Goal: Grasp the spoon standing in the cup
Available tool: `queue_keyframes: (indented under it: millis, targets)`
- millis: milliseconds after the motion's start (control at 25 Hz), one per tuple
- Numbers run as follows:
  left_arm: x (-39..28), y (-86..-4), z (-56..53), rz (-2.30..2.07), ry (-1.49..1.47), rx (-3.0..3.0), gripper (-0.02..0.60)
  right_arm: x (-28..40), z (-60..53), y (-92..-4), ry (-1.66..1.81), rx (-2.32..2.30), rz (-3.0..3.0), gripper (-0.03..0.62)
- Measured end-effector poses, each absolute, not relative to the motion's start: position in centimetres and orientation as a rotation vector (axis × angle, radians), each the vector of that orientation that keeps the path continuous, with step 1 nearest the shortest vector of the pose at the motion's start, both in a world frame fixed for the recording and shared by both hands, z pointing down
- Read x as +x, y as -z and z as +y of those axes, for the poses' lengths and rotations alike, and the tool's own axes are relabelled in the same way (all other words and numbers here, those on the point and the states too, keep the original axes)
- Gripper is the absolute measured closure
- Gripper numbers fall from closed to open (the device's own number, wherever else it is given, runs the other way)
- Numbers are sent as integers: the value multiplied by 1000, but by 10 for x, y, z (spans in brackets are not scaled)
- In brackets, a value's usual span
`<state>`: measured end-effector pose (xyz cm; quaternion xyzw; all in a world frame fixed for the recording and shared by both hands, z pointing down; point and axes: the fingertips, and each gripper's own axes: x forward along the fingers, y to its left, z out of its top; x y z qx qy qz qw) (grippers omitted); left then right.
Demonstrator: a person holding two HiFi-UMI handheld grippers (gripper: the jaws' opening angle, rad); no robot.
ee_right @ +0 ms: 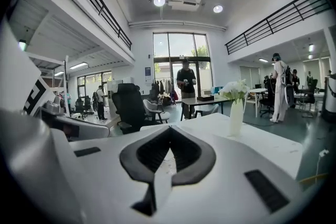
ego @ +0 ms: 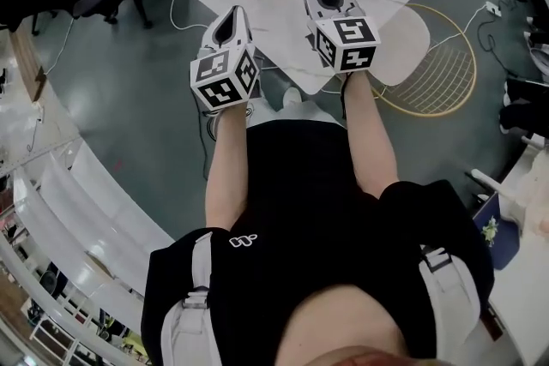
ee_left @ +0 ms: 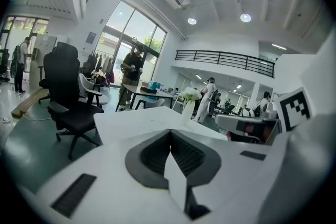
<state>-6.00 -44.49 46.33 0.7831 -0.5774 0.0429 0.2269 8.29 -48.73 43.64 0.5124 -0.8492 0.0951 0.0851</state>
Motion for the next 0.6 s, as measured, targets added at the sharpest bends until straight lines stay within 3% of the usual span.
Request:
queue_keyframes:
  millis: [600]
  targets:
    - [-59,-513,-522,-1392,-202,2156,566,61,-532,-489,-407,1567,-2386,571]
